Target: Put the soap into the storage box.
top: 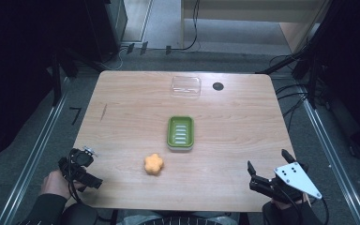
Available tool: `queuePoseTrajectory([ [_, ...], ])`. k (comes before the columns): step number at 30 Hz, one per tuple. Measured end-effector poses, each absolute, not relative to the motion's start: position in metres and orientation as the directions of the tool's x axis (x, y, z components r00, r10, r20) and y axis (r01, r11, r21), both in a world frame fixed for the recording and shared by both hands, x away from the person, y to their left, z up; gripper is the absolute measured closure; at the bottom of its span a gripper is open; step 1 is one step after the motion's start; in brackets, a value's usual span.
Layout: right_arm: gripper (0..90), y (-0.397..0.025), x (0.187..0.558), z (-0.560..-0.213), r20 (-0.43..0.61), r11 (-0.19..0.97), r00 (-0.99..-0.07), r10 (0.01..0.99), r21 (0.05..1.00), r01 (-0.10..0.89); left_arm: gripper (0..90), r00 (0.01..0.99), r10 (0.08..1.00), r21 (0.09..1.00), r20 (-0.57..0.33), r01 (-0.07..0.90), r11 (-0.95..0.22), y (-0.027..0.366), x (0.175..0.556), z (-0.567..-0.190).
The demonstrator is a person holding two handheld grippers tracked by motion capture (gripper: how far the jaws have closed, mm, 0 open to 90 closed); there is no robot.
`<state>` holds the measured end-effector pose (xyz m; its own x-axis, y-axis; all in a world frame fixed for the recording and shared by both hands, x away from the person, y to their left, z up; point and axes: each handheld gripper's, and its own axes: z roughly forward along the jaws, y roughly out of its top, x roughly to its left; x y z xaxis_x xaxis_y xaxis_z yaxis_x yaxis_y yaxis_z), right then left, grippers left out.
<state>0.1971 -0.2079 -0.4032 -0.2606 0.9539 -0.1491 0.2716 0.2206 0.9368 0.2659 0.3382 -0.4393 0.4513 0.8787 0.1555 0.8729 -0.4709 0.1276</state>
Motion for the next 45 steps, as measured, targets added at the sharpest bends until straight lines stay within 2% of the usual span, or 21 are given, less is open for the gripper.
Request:
queuePoseTrajectory([
  [17,0.0,-0.207,0.198,-0.404,-0.143,0.215,-0.263,0.954,0.938,0.273,0.0,0.459,0.875,0.139,0.156,0.866,-0.480,0.333,0.267,-0.435],
  [45,0.0,-0.205,0.198,-0.403,-0.158,0.230,-0.262,0.952,0.934,0.273,0.0,0.599,0.792,0.157,0.117,0.777,-0.610,0.280,0.276,-0.425],
])
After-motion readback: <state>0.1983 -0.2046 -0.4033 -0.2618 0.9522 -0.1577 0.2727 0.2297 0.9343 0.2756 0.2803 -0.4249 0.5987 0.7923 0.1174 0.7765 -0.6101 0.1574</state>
